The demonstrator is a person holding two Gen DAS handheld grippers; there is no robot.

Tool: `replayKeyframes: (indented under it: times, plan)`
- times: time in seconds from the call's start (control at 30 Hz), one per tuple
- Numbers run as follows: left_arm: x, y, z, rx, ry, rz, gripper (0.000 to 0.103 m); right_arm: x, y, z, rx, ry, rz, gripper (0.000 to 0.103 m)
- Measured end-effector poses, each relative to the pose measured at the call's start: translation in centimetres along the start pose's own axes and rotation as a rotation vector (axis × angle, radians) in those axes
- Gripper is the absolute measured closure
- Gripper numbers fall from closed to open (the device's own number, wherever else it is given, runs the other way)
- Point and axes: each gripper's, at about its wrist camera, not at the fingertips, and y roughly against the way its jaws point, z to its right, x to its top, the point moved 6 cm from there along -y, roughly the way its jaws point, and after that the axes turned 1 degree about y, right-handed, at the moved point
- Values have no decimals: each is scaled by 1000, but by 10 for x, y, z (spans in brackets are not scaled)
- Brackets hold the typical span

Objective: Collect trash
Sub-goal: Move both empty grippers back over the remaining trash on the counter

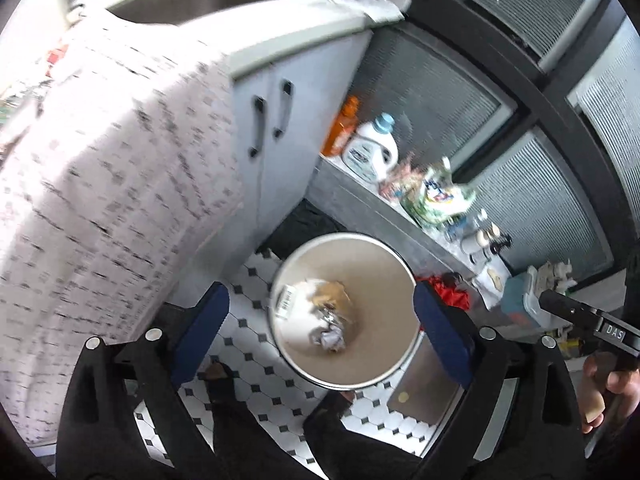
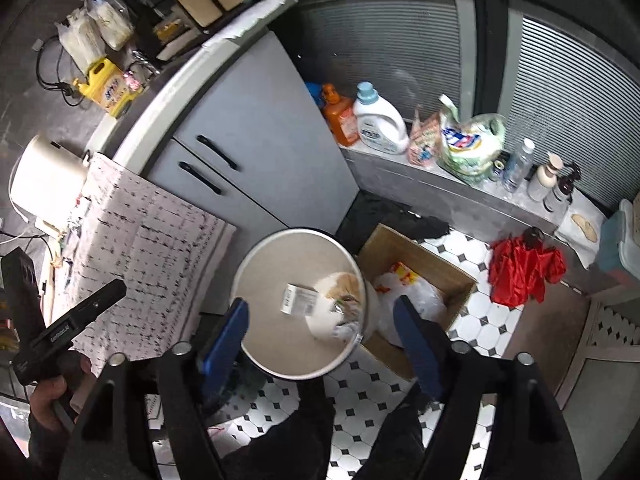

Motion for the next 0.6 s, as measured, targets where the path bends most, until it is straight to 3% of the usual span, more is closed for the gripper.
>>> replayKeyframes:
  times: [0.6]
  plan:
    - [48,102,-146,112,174,240,6,44,-9,-153,100,139,65,8]
